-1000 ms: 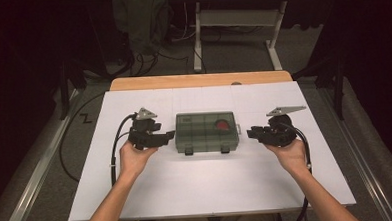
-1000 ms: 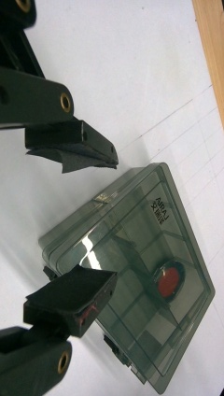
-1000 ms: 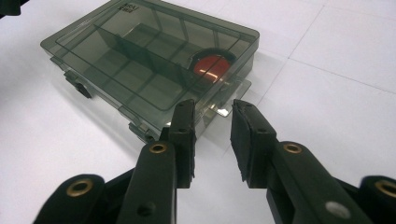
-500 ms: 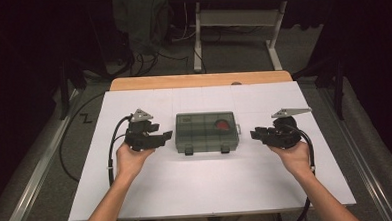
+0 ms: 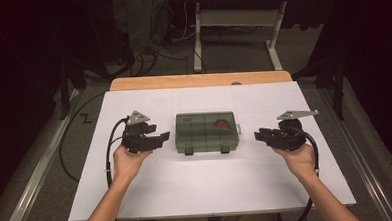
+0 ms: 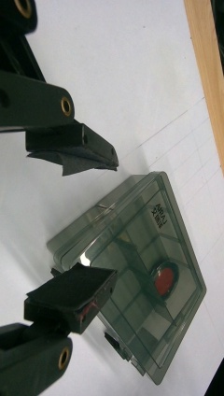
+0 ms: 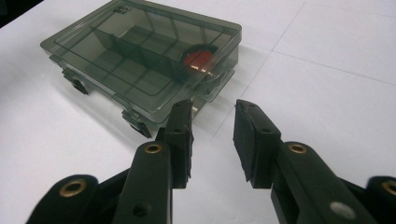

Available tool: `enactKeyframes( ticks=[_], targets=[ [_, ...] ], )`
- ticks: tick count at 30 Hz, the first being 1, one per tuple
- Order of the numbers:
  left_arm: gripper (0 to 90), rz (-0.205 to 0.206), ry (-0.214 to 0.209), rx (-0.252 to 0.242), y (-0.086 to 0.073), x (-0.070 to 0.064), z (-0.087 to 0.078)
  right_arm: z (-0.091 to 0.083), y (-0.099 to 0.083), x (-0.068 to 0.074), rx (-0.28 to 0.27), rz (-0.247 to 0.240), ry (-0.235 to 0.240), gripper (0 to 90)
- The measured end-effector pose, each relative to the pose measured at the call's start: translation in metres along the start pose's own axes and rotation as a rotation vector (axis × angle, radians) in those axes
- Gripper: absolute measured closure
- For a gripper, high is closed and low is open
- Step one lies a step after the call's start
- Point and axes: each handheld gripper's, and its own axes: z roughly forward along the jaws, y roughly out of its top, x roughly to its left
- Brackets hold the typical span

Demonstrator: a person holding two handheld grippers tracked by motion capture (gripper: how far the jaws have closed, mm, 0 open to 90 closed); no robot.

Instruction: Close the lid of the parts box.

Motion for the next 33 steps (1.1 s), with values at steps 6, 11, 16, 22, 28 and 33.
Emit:
enactKeyframes(
  ticks=[6, 11, 16, 22, 28, 33],
  targets=[
    [39.5, 0.004, 0.005, -0.009, -0.004, 0.001, -0.004, -0.003, -0.003, -0.002, -0.010, 0.005, -0.001, 68.6],
    [39.2, 0.002, 0.008, -0.026, -0.006, 0.001, -0.008, -0.006, -0.006, -0.003, -0.021, 0.012, 0.000, 67.5],
    [38.8, 0.000, 0.016, -0.041, -0.010, 0.001, -0.012, -0.009, -0.010, -0.005, -0.032, 0.016, -0.002, 67.1],
    [38.5, 0.000, 0.026, -0.047, -0.016, 0.002, -0.014, -0.014, -0.015, -0.009, -0.051, 0.033, -0.002, 66.0],
    [38.3, 0.001, 0.031, -0.058, -0.019, 0.002, -0.017, -0.018, -0.021, -0.014, -0.061, 0.053, -0.008, 65.8],
    [38.2, -0.003, 0.032, -0.061, -0.023, 0.003, -0.018, -0.020, -0.026, -0.016, -0.068, 0.061, -0.010, 65.2]
  ],
)
